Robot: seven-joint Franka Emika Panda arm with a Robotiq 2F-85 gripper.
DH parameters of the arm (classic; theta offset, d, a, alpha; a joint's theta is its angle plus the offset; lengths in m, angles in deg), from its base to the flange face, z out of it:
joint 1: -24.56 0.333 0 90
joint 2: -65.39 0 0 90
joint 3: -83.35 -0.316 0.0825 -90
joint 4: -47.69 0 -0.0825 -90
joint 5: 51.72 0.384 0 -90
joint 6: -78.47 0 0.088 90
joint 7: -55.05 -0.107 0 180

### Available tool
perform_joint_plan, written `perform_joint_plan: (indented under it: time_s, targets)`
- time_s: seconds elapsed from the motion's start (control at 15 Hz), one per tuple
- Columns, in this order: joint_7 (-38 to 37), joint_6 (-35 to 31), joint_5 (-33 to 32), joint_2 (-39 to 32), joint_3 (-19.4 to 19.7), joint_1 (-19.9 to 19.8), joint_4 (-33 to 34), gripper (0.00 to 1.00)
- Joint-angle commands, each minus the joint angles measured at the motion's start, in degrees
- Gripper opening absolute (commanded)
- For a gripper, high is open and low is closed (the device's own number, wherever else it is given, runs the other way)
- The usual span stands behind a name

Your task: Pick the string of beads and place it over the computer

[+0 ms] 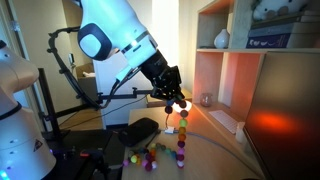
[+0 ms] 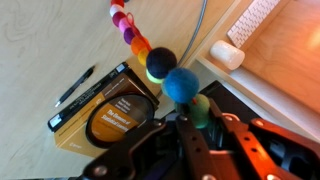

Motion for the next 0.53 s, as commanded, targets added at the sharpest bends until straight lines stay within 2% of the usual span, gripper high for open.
perform_joint_plan:
  time_s: [0.0,0.13,0.47]
  targets:
    - [1.6,1.5,0.3,0.0,1.6,0.9,0.5,0.21]
    - [3.5,2.7,0.5,0.0,3.6,2.0,0.9,0.21]
    - [3.5,2.8,0.5,0.0,3.7,2.5,1.0,0.21]
